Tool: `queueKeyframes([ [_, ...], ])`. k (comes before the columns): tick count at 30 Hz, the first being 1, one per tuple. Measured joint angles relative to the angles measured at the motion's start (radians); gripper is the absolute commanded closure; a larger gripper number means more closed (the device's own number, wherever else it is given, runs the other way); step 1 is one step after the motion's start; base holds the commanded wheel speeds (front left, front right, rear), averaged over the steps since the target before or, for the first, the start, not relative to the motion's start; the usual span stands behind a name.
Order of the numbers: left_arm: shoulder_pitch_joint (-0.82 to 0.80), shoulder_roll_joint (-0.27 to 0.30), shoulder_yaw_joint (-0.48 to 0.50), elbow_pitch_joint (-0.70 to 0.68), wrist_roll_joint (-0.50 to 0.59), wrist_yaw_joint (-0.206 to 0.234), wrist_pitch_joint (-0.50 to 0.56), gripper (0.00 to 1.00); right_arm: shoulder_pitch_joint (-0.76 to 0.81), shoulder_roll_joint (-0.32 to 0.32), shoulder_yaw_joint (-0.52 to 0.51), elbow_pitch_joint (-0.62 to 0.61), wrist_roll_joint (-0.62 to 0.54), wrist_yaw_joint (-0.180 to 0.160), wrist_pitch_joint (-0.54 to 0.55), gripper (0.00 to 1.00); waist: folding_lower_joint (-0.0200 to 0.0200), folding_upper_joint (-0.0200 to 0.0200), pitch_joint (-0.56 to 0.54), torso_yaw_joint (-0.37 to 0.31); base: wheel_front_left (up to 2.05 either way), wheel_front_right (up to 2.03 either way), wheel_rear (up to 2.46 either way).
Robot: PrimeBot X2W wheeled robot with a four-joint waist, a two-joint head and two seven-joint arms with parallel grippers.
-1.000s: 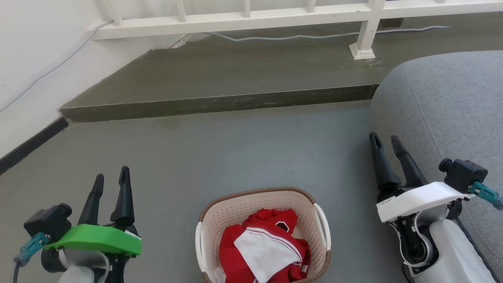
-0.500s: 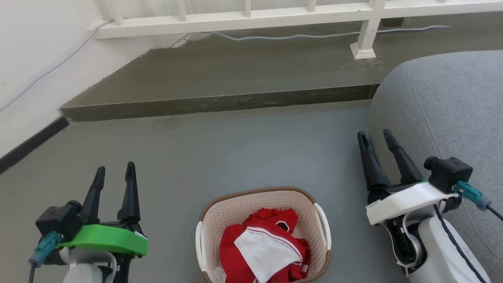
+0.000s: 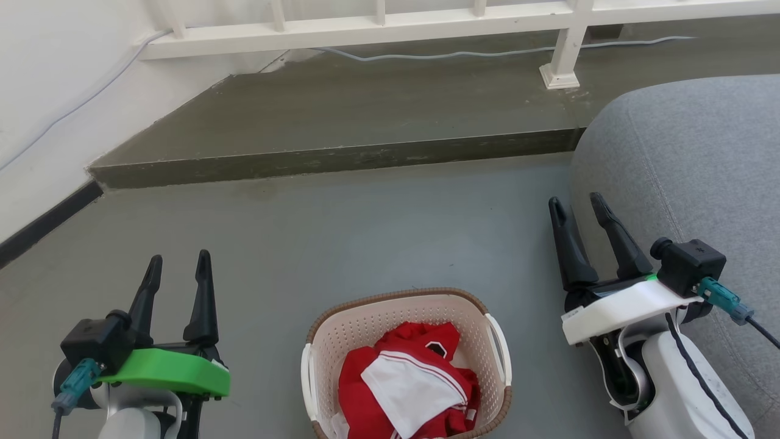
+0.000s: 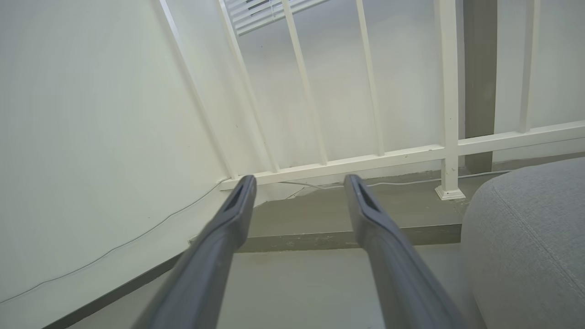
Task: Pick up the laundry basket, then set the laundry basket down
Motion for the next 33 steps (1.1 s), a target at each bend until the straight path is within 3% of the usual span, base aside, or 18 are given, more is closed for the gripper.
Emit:
queueKeyframes([
  [22,-0.002,-0.003,0.013,0.001,0.027,-0.004,0.000,0.00,-0.002,0.012,-0.028,0.028,-0.020,0.007,0.000,0.00,0.0000,0.0000,0.035,-0.016,0.00,0.00,0.00],
  [33,-0.017,-0.004,-0.001,0.003,0.031,-0.009,0.000,0.00,-0.004,0.015,-0.050,0.071,-0.028,-0.010,0.000,0.00,0.0000,0.0000,0.100,-0.029,0.00,0.00,0.00],
])
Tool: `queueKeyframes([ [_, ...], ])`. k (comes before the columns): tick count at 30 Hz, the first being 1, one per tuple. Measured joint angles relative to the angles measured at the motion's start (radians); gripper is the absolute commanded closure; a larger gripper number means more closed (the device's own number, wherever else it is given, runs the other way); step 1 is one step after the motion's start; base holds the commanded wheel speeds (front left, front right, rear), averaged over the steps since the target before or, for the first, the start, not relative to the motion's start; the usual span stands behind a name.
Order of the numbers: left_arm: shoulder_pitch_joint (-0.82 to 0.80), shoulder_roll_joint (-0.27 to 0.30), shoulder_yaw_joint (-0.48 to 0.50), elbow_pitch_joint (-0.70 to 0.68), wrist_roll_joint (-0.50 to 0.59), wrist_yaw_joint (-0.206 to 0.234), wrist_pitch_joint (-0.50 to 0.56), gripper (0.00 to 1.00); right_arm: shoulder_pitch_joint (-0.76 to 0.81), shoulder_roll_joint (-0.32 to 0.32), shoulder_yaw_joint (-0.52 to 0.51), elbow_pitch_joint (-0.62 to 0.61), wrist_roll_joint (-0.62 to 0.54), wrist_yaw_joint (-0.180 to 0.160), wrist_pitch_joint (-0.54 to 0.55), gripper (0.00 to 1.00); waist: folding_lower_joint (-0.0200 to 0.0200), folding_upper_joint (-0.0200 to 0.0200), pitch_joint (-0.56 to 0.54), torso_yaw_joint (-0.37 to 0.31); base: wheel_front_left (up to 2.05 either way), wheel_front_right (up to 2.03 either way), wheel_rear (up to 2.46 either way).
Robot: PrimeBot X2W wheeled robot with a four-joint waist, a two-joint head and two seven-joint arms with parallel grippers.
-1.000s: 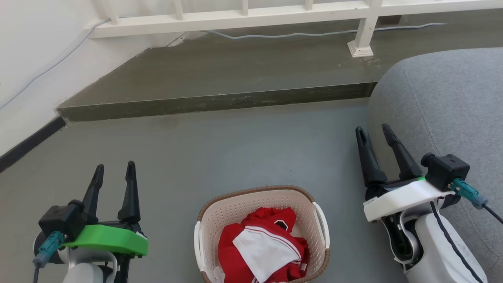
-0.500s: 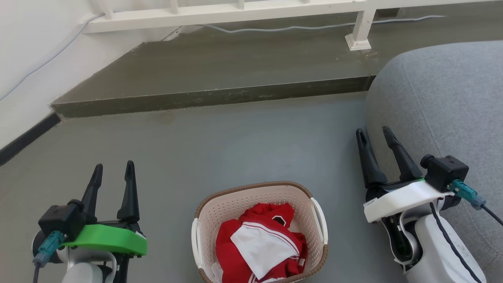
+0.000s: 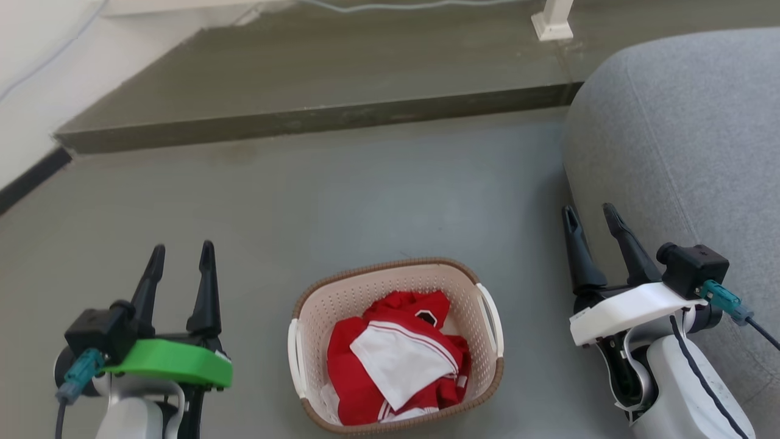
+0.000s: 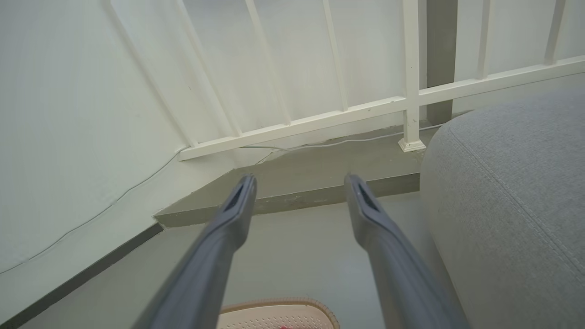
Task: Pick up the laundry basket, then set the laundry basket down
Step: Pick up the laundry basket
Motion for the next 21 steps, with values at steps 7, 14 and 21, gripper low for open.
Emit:
queueKeyframes([
  [7,-0.037,-0.001,-0.020,0.016,0.002,0.000,-0.003,0.00,-0.025,0.002,-0.008,0.019,0.001,-0.009,0.000,0.00,0.0000,0.0000,0.068,-0.008,0.00,0.00,0.00],
  [14,-0.105,-0.001,-0.032,0.030,0.003,0.000,-0.003,0.00,-0.067,0.004,-0.016,0.048,0.002,-0.016,0.000,0.00,0.0000,0.0000,0.148,-0.017,0.00,0.00,0.00],
  [21,-0.146,-0.002,-0.059,0.086,0.001,0.000,-0.003,0.00,-0.104,0.005,-0.021,0.085,0.004,-0.019,0.000,0.00,0.0001,0.0000,0.223,-0.022,0.00,0.00,0.00],
])
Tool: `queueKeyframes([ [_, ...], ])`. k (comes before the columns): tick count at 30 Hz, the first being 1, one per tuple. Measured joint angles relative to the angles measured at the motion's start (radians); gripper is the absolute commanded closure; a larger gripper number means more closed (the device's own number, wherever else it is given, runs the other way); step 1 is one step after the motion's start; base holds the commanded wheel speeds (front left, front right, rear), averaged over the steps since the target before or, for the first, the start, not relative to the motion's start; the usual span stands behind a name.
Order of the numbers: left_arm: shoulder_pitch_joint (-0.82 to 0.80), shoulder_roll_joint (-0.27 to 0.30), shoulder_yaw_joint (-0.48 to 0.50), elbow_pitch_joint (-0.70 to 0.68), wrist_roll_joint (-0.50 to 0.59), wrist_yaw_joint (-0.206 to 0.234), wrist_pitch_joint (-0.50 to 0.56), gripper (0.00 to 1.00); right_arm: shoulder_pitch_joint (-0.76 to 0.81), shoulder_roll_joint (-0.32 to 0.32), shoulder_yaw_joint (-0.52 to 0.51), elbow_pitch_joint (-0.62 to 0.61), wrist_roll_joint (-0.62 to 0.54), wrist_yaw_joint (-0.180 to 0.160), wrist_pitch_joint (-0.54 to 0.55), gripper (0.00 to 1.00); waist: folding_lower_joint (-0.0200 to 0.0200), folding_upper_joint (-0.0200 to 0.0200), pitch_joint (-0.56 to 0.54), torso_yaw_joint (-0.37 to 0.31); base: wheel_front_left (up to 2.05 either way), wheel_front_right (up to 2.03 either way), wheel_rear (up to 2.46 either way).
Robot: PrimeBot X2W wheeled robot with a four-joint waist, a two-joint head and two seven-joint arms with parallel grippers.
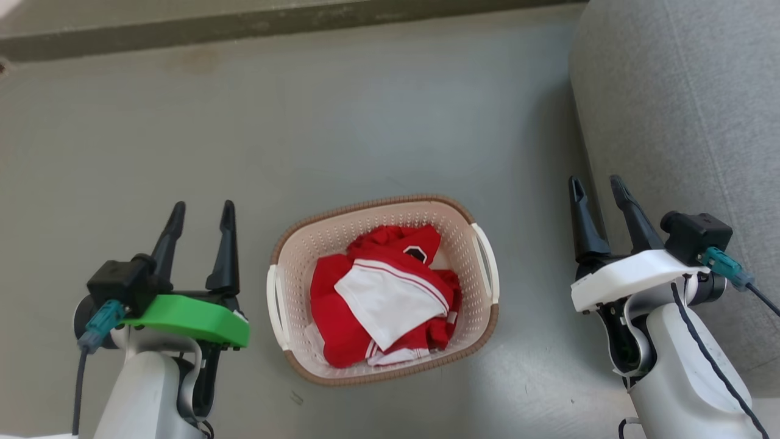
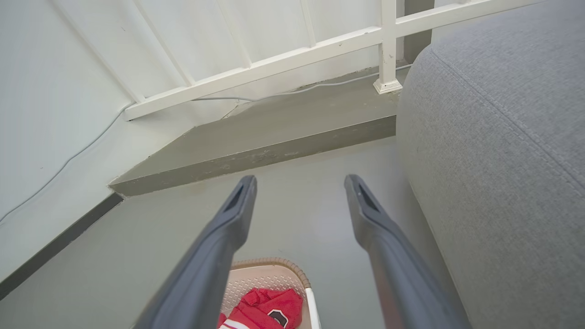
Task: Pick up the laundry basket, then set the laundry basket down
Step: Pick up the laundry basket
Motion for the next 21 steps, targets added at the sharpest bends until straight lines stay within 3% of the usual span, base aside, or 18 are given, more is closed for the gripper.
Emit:
queueKeyframes([
  [21,-0.143,0.006,-0.136,0.245,-0.063,0.000,0.000,0.00,-0.131,0.000,0.056,0.211,0.015,0.000,0.000,0.00,0.0000,0.0000,0.204,0.023,0.00,0.00,0.00],
])
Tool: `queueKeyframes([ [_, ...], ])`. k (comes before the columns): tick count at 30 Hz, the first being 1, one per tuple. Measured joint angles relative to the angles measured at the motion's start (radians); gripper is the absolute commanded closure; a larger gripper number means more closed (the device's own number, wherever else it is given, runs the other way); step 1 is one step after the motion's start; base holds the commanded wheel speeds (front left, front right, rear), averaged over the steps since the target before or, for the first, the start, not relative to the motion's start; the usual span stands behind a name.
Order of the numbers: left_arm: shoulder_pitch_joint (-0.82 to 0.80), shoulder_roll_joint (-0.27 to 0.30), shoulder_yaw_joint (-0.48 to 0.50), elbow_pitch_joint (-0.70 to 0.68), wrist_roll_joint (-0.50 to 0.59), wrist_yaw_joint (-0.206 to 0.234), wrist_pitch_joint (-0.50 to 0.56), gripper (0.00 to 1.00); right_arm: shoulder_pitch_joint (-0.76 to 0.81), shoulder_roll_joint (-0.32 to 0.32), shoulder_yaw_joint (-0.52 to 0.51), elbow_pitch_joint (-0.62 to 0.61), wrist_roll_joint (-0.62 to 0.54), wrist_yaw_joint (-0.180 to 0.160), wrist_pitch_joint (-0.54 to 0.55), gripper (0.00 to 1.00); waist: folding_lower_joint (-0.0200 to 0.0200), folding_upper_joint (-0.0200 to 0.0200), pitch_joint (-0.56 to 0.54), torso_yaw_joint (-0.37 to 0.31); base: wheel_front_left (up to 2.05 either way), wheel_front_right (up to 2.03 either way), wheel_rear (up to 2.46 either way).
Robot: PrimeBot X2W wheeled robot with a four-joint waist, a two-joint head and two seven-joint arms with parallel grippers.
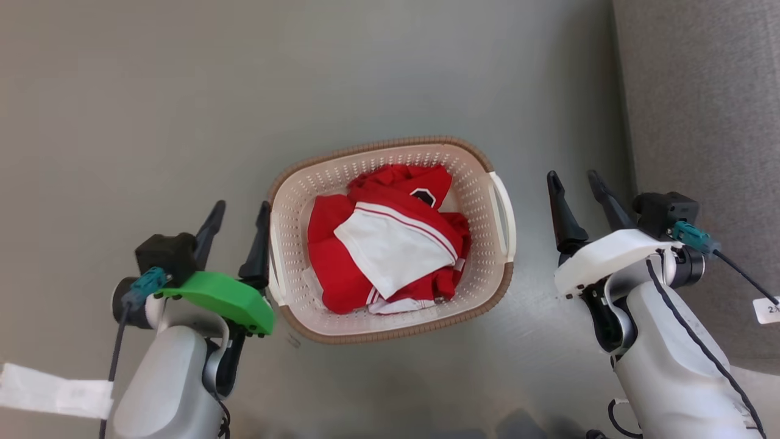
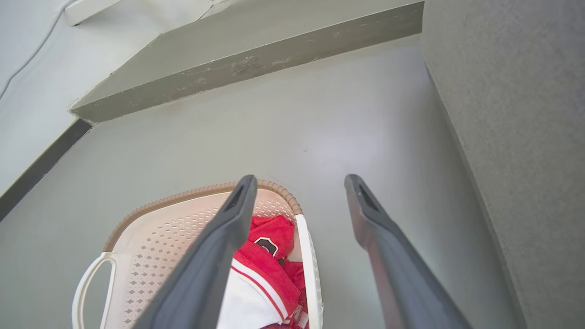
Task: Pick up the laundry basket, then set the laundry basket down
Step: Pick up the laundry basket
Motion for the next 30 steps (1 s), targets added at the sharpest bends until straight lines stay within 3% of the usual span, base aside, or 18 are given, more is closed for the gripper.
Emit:
queueKeyframes([
  [11,-0.085,0.012,-0.071,0.152,-0.019,-0.003,0.001,0.00,-0.078,-0.001,0.046,0.130,0.019,0.001,0.000,0.00,0.0000,0.0000,0.098,0.022,0.00,0.00,0.00],
  [30,-0.280,0.001,-0.168,0.315,-0.195,-0.003,0.085,0.00,-0.268,-0.005,0.163,0.306,0.080,0.012,0.000,0.00,0.0000,0.0000,0.280,0.035,0.00,0.00,0.00],
])
